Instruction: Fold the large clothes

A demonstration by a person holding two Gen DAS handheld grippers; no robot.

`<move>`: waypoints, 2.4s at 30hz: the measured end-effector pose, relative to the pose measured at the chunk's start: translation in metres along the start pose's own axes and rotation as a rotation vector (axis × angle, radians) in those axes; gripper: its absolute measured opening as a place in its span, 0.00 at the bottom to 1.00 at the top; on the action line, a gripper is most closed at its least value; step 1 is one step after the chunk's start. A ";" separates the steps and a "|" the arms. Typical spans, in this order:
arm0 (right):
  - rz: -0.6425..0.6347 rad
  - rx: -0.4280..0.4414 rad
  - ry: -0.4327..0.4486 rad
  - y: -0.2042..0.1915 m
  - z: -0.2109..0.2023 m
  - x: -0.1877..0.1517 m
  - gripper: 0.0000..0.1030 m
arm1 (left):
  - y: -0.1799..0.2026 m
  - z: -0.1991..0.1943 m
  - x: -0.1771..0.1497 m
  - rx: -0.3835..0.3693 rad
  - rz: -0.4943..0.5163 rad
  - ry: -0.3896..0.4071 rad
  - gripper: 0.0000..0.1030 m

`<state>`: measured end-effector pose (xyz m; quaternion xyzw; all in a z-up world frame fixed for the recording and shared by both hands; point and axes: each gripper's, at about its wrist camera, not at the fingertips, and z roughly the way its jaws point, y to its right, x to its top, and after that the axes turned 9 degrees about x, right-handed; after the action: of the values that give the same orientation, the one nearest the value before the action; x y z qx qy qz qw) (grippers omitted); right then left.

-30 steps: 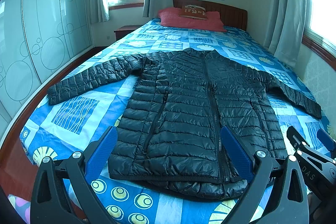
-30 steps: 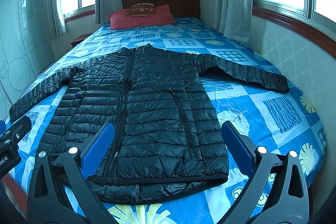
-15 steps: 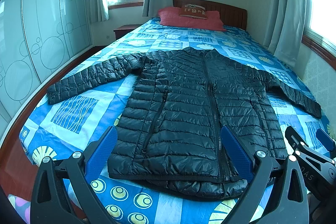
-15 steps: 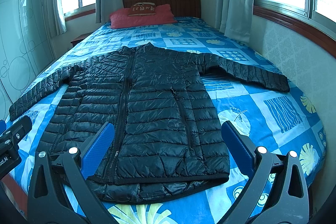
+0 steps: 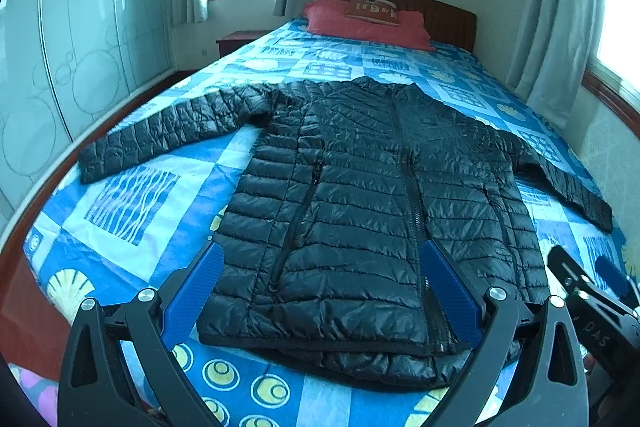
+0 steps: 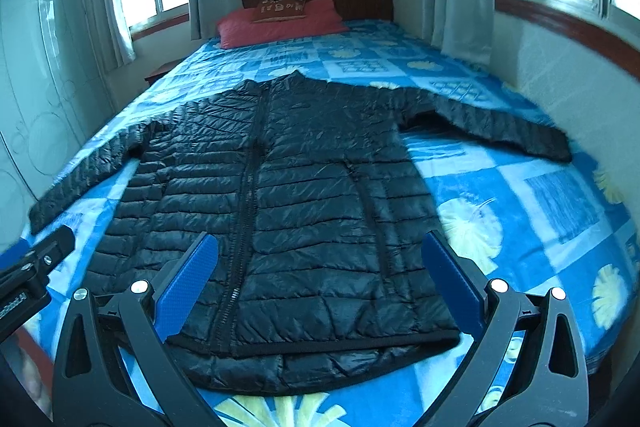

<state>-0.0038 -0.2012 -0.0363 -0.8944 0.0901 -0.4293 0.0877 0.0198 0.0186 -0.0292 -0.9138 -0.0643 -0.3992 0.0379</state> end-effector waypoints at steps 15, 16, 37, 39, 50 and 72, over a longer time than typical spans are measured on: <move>0.421 -0.019 0.088 0.198 0.080 0.052 0.68 | -0.157 0.169 0.035 0.204 -0.360 -0.127 0.95; 0.458 -0.024 0.100 0.217 0.083 0.054 0.68 | -0.165 0.176 0.035 0.218 -0.376 -0.135 0.95; 0.966 -0.165 0.443 0.522 0.115 0.062 0.68 | -0.194 0.228 0.015 0.400 -0.456 -0.152 0.95; 0.954 -0.184 0.450 0.527 0.118 0.068 0.68 | -0.193 0.231 0.016 0.417 -0.442 -0.159 0.95; 0.941 -0.241 0.442 0.534 0.119 0.074 0.08 | -0.188 0.236 0.018 0.465 -0.404 -0.186 0.95; 0.248 0.045 0.280 0.187 0.202 0.207 0.05 | -0.178 0.243 0.019 0.537 -0.349 -0.201 0.96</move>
<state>0.2657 -0.4152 -0.0485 -0.8057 0.2016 -0.5373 0.1466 0.1823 0.2254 -0.1767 -0.8812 -0.3263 -0.2763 0.2017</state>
